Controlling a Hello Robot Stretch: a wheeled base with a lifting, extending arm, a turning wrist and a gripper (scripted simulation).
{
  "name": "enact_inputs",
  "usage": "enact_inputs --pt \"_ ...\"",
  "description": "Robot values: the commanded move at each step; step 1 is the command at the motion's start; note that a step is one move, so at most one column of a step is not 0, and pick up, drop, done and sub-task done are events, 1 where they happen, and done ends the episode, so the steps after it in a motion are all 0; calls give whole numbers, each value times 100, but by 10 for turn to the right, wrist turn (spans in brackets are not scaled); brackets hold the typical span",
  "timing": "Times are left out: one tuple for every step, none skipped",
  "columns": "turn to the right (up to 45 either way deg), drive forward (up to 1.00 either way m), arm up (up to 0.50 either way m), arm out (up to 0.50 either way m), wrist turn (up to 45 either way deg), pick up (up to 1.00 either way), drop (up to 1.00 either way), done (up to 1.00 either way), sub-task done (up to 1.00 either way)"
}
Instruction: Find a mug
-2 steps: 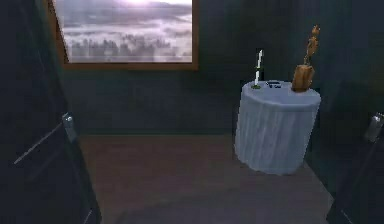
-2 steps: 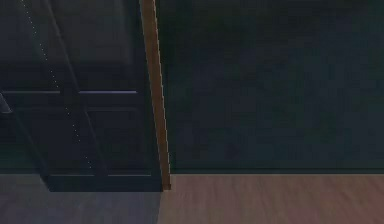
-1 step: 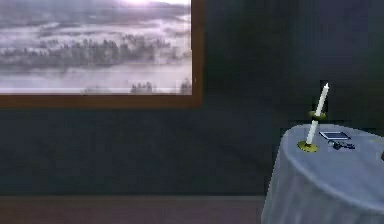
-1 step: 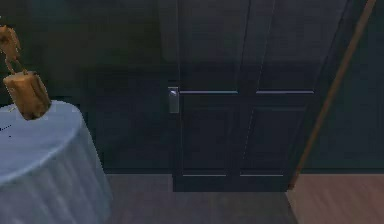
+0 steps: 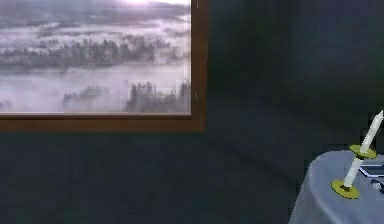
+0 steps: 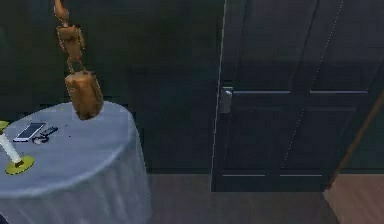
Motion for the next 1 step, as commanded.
enact_inputs --pt "-450 0 0 0 0 0 0 0 0"
